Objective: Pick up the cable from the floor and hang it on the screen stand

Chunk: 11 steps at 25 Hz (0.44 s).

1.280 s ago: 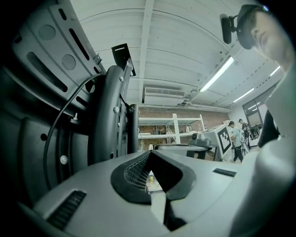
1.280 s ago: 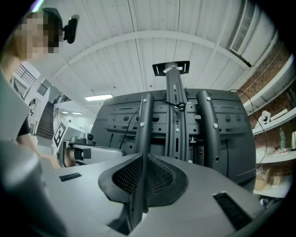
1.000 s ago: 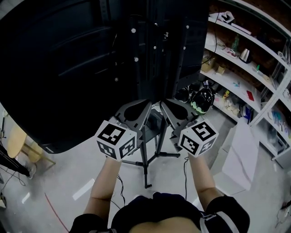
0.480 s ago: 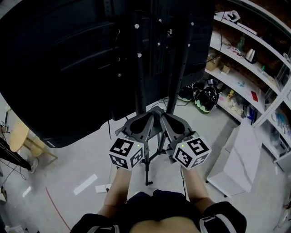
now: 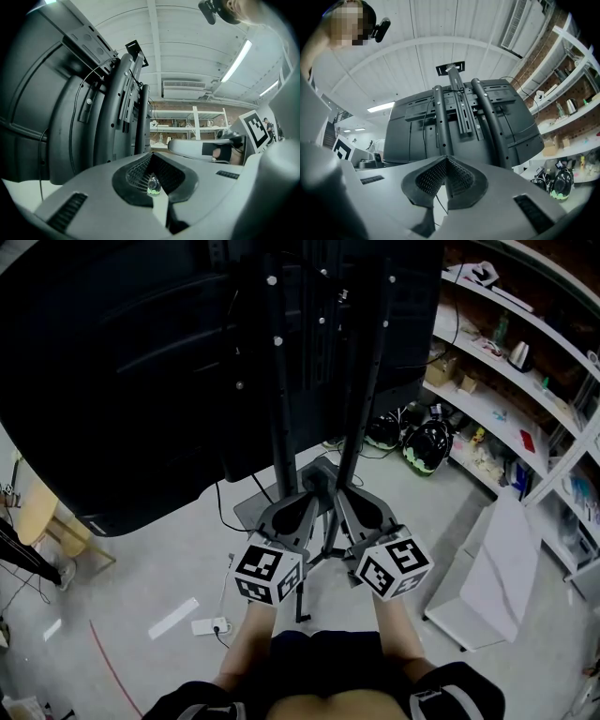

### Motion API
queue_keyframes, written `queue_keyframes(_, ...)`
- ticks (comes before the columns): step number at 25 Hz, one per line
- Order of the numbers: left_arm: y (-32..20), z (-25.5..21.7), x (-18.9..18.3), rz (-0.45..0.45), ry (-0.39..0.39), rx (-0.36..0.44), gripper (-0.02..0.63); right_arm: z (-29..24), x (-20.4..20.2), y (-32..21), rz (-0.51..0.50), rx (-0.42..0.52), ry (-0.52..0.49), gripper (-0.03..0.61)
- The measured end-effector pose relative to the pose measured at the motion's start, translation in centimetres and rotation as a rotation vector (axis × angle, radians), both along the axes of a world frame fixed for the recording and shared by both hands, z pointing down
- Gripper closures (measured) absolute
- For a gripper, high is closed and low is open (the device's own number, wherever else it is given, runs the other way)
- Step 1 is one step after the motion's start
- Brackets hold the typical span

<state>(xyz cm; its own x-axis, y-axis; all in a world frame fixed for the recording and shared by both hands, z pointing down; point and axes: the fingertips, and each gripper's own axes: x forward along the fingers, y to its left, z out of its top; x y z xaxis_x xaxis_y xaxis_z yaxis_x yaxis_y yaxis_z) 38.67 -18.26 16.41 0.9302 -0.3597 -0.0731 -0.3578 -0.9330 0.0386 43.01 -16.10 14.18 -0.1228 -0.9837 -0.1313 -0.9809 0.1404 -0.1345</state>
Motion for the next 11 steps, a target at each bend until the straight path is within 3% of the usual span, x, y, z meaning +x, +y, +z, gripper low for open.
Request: queue_keyframes(11, 1.1, 3.1, 0.7, -0.056, -0.025, -0.019, 0.607, 3.1, 2.3, 1.4, 0.001, -0.036, -0.018, 0.555)
